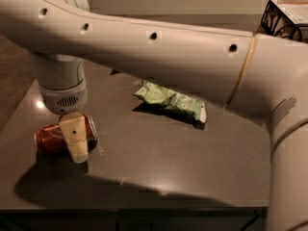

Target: Place coke can upright

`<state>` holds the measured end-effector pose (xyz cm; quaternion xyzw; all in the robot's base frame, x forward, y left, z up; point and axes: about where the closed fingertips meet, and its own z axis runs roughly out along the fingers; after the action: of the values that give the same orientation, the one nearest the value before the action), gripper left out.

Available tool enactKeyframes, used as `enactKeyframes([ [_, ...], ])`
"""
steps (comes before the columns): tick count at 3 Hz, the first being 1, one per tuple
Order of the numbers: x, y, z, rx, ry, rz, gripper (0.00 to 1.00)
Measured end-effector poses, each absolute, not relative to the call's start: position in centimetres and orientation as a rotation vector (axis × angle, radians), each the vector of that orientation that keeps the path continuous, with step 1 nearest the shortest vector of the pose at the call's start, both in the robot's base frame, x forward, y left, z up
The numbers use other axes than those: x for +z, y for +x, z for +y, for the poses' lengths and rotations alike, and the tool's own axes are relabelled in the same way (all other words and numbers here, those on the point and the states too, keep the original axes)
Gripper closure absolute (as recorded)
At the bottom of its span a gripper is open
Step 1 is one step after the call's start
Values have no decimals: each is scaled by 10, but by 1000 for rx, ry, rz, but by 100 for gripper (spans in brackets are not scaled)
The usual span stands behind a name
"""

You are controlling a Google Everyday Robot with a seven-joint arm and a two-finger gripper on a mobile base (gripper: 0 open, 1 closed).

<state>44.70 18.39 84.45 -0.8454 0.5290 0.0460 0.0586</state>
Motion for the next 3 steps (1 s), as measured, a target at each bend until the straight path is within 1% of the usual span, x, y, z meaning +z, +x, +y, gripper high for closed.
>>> enactKeyframes([
  [2,838,435,192,119,-2586,1638,0],
  [3,844,421,202,146,-2583,1662,17],
])
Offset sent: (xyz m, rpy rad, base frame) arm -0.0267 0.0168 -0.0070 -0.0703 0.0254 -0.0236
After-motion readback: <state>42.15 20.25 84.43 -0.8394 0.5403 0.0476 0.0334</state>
